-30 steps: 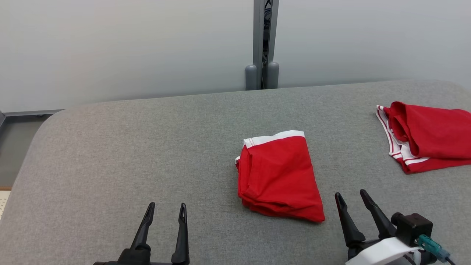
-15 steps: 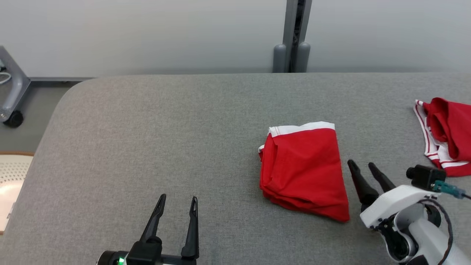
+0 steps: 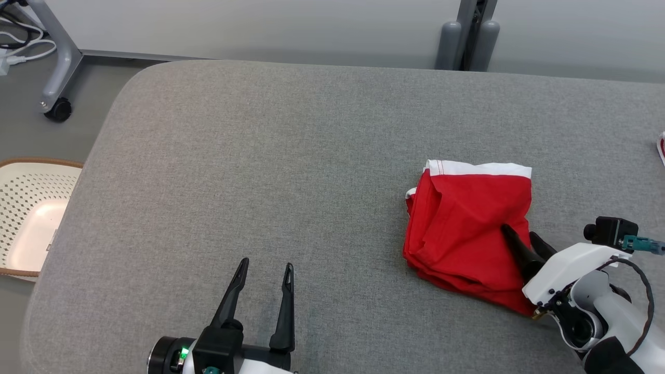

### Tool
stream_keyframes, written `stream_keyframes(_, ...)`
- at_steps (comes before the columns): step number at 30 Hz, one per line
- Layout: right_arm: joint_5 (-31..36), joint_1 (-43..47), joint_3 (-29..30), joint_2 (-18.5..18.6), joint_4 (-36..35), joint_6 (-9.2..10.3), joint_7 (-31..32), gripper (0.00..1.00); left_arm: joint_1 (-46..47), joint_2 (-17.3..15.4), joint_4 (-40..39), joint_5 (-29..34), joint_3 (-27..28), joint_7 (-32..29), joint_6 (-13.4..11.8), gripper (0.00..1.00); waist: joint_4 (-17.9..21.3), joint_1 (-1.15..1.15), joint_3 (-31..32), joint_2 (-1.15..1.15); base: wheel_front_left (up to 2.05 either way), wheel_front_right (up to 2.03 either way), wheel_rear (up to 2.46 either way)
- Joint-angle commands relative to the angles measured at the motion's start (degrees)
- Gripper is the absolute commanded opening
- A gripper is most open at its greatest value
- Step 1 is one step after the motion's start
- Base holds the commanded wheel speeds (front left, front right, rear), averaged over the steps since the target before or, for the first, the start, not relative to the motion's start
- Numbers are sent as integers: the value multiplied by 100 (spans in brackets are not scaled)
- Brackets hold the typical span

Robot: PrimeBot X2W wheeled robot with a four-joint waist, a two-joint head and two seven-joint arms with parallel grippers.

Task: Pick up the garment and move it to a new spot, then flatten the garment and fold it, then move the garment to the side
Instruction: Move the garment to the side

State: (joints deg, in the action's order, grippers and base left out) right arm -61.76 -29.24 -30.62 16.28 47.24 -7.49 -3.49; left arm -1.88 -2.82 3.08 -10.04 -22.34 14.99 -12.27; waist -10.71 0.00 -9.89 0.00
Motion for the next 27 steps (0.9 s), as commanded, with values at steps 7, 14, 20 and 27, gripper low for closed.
stream_keyframes(7, -406, 45, -488, 66, -96, 1, -44, 0, 118, -19, 35, -35, -52, 21, -76, 100, -51, 0, 26, 0, 0, 0, 0)
stream_keyframes(14, -430, -38, -866, 278, -211, 1, -513, 0, 84, -19, 29, -8, -4, 20, -62, 100, 47, 0, 101, 0, 0, 0, 0)
stream_keyframes(20, -268, -290, -1180, 434, -206, 1, -899, 0, 60, -19, 33, 53, 31, 20, 1, 100, 235, 0, 143, 0, 0, 0, 0)
stream_keyframes(27, 167, -600, -1463, 625, -104, 1, -1112, 0, 69, -19, 4, 112, 95, 20, 15, 100, 483, 0, 168, 0, 0, 0, 0)
